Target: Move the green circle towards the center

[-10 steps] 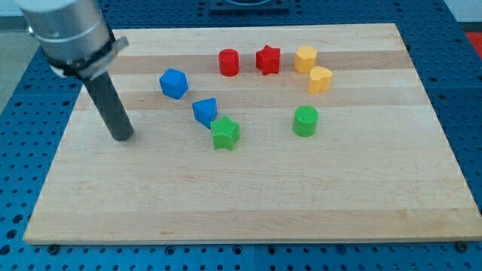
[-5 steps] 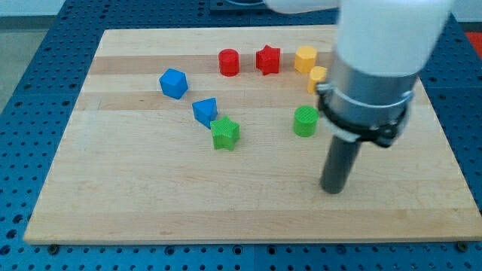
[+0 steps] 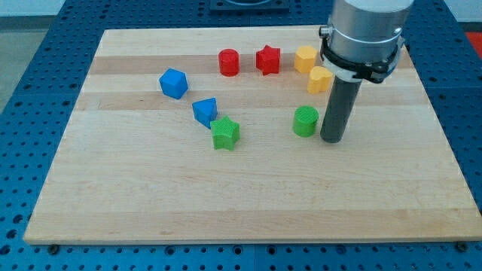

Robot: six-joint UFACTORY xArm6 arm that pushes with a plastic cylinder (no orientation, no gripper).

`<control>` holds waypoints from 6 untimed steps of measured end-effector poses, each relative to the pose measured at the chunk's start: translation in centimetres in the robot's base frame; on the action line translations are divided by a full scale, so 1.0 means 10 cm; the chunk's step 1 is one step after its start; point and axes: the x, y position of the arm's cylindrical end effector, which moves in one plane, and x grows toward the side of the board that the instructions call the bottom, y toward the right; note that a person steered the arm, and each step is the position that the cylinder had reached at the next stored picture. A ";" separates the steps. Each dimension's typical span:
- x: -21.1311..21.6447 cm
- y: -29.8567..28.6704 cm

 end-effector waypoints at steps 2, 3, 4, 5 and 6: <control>-0.06 -0.16; -0.06 -0.22; -0.06 -0.29; -0.06 -0.43; -0.06 -0.47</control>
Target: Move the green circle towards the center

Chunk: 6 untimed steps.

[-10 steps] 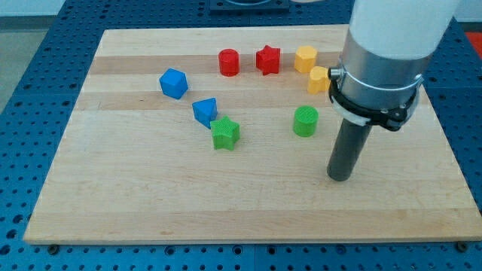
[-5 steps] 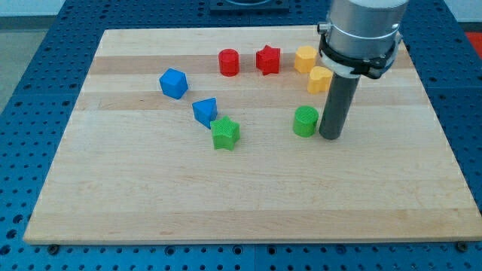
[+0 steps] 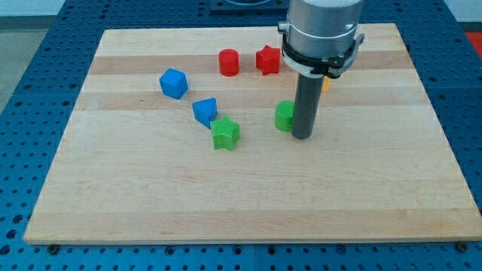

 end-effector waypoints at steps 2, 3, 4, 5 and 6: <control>0.01 -0.10; 0.04 -0.12; 0.04 -0.21; 0.04 -0.40; 0.04 -0.52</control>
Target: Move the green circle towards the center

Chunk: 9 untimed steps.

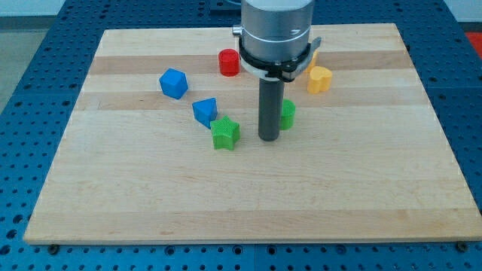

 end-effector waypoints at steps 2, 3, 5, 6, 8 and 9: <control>-0.01 0.00; -0.09 0.00; -0.14 0.00; -0.14 0.06; -0.12 0.20; 0.07 0.20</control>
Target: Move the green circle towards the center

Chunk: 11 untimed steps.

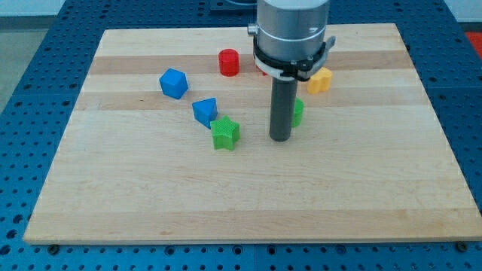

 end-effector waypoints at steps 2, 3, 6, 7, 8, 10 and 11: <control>0.01 0.21; -0.10 0.40; -0.28 0.33; -0.01 0.53; 0.51 0.97; 0.57 1.02; 0.52 0.99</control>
